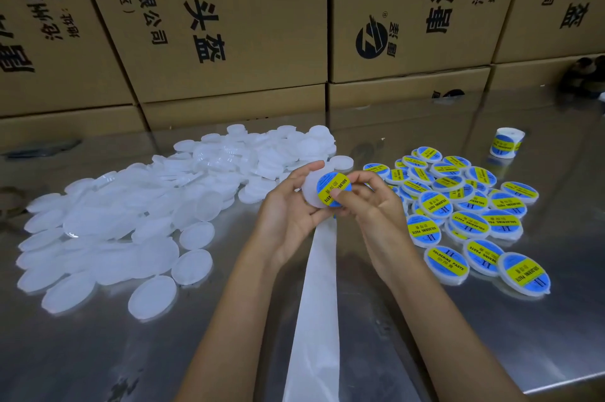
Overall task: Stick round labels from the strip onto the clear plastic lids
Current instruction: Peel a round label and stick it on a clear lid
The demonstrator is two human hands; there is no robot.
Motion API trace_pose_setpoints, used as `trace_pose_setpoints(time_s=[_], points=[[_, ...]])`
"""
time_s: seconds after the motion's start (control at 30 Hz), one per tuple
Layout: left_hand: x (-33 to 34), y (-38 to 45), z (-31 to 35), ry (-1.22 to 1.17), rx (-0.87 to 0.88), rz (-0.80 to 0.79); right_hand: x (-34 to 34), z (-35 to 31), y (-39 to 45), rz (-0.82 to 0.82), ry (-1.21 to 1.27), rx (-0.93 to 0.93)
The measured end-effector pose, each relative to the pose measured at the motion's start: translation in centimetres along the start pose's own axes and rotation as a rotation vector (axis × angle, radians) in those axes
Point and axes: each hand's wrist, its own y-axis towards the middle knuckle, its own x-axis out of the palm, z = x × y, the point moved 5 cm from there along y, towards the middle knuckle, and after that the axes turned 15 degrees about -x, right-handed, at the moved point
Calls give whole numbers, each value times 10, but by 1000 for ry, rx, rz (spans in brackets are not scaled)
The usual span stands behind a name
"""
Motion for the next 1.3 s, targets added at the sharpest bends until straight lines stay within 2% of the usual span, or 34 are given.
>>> trace_pose_setpoints(time_s=[0.17,0.4,0.8,1.3], points=[[5,3,-6,28,-14,-23,4,-2,0,68,-21,-68],[9,3,-7,25,-16,-44,7,-4,0,78,-130,-151],[12,2,-9,44,-15,-53,6,-3,1,88,-168,-190],[20,3,-14,35,12,-33,0,-7,-7,133,-491,-328]])
